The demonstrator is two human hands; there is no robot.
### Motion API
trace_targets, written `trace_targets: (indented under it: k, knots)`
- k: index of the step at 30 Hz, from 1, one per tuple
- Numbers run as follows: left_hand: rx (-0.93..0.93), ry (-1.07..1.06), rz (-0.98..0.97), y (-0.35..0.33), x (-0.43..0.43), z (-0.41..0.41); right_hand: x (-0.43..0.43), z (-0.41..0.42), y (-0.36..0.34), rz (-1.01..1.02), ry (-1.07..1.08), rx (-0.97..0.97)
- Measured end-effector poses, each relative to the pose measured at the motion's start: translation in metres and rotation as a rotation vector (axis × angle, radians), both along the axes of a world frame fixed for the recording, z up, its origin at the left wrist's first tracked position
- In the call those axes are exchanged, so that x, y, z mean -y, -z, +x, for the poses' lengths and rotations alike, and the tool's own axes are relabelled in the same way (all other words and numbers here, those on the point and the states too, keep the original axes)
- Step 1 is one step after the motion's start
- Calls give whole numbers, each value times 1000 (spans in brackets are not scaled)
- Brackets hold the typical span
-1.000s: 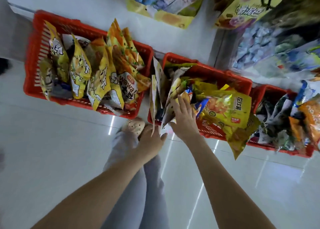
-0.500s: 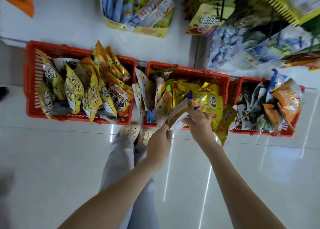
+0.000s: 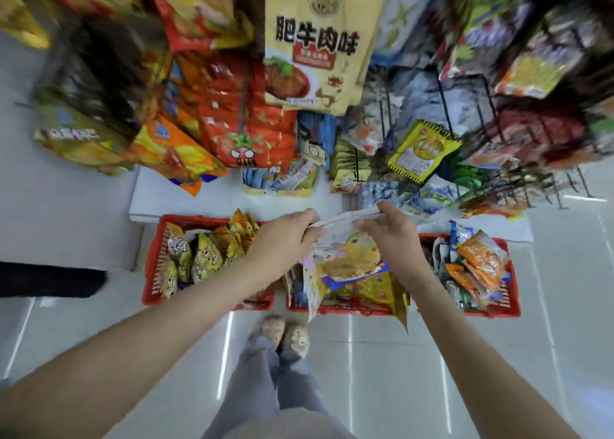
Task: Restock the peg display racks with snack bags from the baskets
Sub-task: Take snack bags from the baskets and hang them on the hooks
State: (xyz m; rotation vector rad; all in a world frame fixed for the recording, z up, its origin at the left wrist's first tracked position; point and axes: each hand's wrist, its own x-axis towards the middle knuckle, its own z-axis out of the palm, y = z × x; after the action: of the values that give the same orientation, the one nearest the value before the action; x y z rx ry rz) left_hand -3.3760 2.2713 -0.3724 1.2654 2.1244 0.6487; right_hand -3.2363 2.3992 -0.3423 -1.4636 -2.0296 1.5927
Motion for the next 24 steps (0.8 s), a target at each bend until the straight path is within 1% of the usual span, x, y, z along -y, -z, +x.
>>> trace_targets:
  k: [2,6,8,10,11,13,15,16,17,19,22,24]
  knots:
    - [-64,15,27,-43,10,-19,6,-17,-38,9,-16,-89]
    - [-210,-8,108,-126,31,-60,19,-55,-106,116,-99,-212]
    - [-281,-10,170,-170,40,-80,22,-73,-134,220,-170,-255]
    - [-349,7,217,-212,49,-101,26,-92,-164,385,-258,-316]
    - [-400,19,232,-231,54,-112,28,-102,-180,510,-312,-359]
    - [-544,28,245,-269,62,-132,35,-126,-212,867,-418,-437]
    - [-675,21,262,-302,70,-151,44,-155,-237,1288,-489,-426]
    - [-730,16,276,-318,74,-159,50,-169,-249,1450,-495,-411]
    - [-774,11,291,-331,77,-167,55,-182,-260,1553,-489,-409]
    - [-843,8,322,-357,82,-184,66,-206,-282,1629,-426,-436]
    - [-912,-3,323,-390,83,-201,73,-229,-309,1662,-290,-446]
    - [-990,-4,315,-404,77,-206,71,-235,-324,1643,-225,-452]
